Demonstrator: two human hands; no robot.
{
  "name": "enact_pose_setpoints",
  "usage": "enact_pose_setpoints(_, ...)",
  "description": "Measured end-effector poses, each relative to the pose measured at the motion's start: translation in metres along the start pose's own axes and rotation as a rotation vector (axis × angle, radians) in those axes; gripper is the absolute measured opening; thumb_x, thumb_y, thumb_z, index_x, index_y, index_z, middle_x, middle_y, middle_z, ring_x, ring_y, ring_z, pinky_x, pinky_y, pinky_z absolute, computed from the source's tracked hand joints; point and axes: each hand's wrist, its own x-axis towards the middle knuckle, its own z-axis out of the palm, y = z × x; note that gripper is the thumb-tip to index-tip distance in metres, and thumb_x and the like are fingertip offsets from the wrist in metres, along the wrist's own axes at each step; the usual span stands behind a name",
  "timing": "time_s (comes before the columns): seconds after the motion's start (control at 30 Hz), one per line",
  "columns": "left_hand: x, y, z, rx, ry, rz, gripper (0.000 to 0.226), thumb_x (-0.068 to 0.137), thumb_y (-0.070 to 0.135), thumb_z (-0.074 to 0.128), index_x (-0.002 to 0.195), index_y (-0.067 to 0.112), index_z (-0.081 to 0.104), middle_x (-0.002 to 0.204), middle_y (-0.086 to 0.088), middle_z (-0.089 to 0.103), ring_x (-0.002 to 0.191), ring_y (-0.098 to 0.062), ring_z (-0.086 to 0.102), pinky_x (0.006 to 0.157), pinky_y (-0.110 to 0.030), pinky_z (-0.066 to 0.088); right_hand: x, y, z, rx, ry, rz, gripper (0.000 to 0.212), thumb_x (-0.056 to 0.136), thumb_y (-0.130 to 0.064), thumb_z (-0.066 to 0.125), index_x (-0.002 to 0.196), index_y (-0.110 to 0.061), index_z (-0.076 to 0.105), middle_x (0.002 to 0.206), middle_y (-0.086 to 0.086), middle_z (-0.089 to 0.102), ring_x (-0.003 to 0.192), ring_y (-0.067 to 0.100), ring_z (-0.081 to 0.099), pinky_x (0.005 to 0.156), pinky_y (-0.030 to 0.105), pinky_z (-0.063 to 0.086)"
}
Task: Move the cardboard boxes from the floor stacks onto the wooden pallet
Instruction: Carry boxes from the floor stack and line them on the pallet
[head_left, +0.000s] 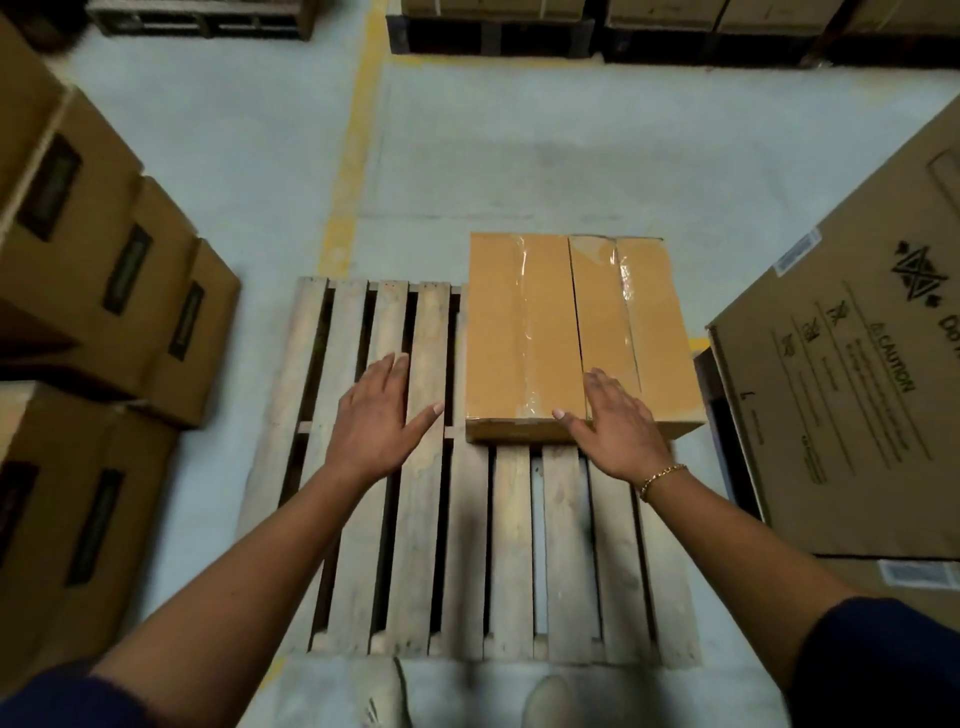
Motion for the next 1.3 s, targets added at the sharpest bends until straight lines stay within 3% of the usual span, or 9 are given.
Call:
enact_pose_setpoints(0.17,-0.06,-0.031,-0.084,-0.026,0.063,-0.08,0.084,0.098,0.07,0.038,0.162,0.02,0.018,0.168,-0.004,0.02,0.155,-0.022,0.018,0.123,-0.047,0.022,-0.036,-0.066,-0.038,0.027,-0.033,-0.066,0.083,0.099,-0.07,0.027,0.163,-0.018,0.013,0.171,0.001,0.009,0.157,0.021,0.011,0.124,0.045,0.015)
enact_pose_setpoints(0.33,-0.117,-0.107,-0.148,-0.061,0.116,-0.18,0.083,0.098,0.071,0.038,0.162,0.022,0.018,0.168,-0.003,0.02,0.155,-0.021,0.017,0.123,-0.046,0.02,-0.055,-0.161,-0.042,0.103,-0.033,-0.117,0.083,0.099,-0.068,0.03,0.163,-0.018,0.015,0.171,0.001,0.012,0.156,0.019,0.013,0.123,0.045,0.017)
enact_pose_setpoints(0.7,-0.268,-0.359,-0.245,-0.053,0.052,-0.427,0.085,0.095,0.074,0.034,0.162,0.023,0.022,0.168,-0.001,0.022,0.154,-0.021,0.019,0.121,-0.042,0.02,-0.093,-0.457,0.058,0.296,-0.151,-0.186,0.089,0.093,-0.075,0.031,0.163,-0.021,0.015,0.171,-0.003,0.012,0.156,0.017,0.013,0.125,0.046,0.018)
enact_pose_setpoints(1.0,-0.337,-0.482,-0.268,-0.123,0.026,-0.655,0.089,0.088,0.076,0.024,0.158,0.021,0.032,0.164,-0.005,0.031,0.151,-0.025,0.028,0.12,-0.046,0.027,-0.116,-0.613,0.13,0.328,-0.357,-0.319,0.089,0.093,-0.072,0.037,0.163,-0.021,0.017,0.17,-0.003,0.015,0.155,0.016,0.016,0.124,0.044,0.019)
enact_pose_setpoints(1.3,-0.388,-0.619,-0.241,-0.258,0.011,-0.86,0.074,0.099,0.067,0.04,0.156,0.019,0.037,0.163,-0.003,0.034,0.149,-0.025,0.03,0.117,-0.045,0.029,-0.105,-0.725,0.229,0.389,-0.519,-0.318,0.082,0.099,-0.058,0.05,0.163,-0.019,0.017,0.169,-0.002,0.017,0.155,0.015,0.016,0.123,0.035,0.017)
